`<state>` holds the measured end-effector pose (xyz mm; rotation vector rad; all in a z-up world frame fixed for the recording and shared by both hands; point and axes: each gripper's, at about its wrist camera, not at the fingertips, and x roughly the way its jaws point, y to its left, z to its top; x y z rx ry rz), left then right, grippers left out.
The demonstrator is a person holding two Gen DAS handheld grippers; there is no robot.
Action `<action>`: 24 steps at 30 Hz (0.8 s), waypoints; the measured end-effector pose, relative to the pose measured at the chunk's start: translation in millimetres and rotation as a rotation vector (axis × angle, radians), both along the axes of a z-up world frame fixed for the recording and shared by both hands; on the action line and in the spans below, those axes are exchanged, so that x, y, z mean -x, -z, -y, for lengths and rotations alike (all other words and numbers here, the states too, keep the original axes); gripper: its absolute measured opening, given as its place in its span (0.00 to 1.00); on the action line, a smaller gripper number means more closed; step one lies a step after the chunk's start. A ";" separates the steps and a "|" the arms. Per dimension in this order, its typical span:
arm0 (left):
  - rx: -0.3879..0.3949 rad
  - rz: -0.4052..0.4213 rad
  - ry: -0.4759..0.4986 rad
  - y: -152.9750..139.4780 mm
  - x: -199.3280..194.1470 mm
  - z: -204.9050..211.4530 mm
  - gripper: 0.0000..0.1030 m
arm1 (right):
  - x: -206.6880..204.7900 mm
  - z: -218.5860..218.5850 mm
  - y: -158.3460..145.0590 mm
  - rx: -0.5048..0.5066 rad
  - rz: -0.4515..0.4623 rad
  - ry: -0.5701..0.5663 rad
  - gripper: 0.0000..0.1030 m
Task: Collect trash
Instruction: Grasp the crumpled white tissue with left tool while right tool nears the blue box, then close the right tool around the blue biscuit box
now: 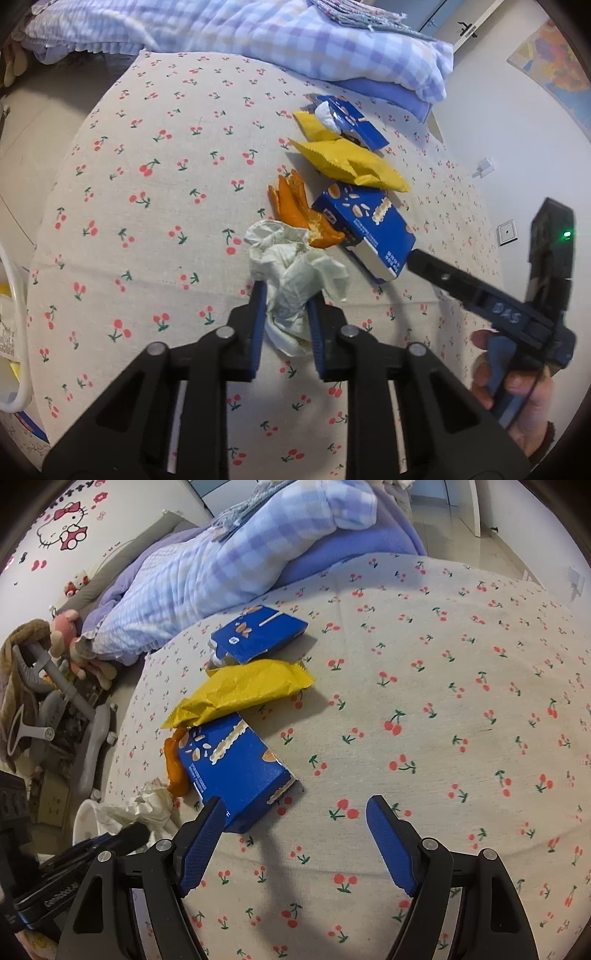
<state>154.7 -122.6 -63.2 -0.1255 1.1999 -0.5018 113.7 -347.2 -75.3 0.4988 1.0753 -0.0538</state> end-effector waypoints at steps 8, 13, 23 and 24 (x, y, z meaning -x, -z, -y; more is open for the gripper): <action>-0.012 0.019 -0.017 -11.1 3.7 -20.5 0.19 | -8.1 -18.8 3.3 0.035 -0.002 -0.056 0.77; -0.037 0.030 -0.028 -14.2 5.9 -36.1 0.19 | -15.0 -31.9 3.1 0.063 0.000 -0.096 0.77; -0.047 0.026 -0.074 -17.1 8.4 -64.7 0.19 | -28.3 -48.9 4.6 0.111 0.023 -0.131 0.77; -0.050 0.027 -0.076 -17.1 8.9 -66.7 0.19 | -29.0 -49.6 4.3 0.114 0.026 -0.135 0.76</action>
